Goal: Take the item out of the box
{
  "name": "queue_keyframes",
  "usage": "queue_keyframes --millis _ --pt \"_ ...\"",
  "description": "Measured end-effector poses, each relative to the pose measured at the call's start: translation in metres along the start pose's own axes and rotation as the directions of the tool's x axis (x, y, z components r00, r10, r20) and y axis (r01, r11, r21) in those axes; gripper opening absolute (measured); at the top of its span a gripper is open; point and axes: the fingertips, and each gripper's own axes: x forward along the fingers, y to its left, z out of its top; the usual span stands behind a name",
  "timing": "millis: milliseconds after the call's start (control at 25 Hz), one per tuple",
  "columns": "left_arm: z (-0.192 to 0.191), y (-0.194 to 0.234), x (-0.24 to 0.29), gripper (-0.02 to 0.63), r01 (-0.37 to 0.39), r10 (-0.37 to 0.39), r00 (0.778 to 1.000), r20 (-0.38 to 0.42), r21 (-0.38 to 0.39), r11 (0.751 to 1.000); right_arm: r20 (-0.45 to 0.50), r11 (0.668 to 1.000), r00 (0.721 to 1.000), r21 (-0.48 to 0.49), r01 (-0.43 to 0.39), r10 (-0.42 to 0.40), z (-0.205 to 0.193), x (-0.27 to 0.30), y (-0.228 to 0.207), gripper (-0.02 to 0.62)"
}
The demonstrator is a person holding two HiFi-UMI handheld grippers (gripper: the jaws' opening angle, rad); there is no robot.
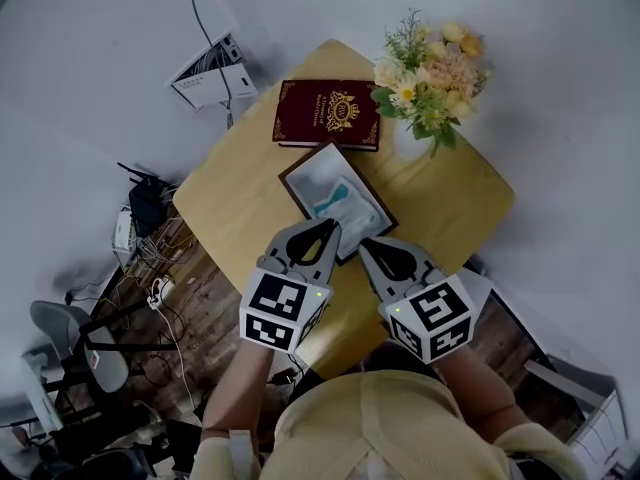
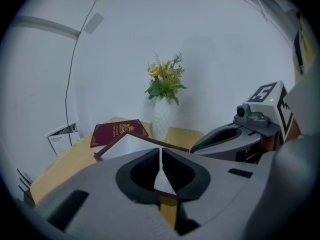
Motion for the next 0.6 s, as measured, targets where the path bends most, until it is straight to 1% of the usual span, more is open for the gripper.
queue_keyframes --millis 80,200,360,480,600 --pt "-0.001 0.002 0.005 0.028 0.011 -0.01 1.0 -0.03 0.036 0.999 -0.002 1.0 1.0 0.002 -0.011 0.011 0.0 0.002 0.0 0.032" --pt "0.0 0.005 0.011 0.028 0.037 -0.031 0.997 -0.066 0.095 0.995 0.008 0.999 0.999 0.002 -0.049 0.049 0.002 0.003 0.003 0.032" --pt "0.001 0.008 0.02 0.028 0.084 -0.064 0.99 -0.122 0.166 0.983 0.016 0.996 0.996 0.008 -0.09 0.09 0.004 0.002 0.007 0.034" --pt "0.002 0.007 0.026 0.028 0.128 -0.089 0.981 -0.17 0.235 0.964 0.008 0.996 0.996 0.01 -0.094 0.093 0.0 0.001 0.008 0.034" --pt "-0.005 0.003 0.033 0.028 0.191 -0.122 0.964 -0.237 0.297 0.936 -0.003 0.995 0.995 0.015 -0.096 0.096 -0.004 0.001 0.006 0.034"
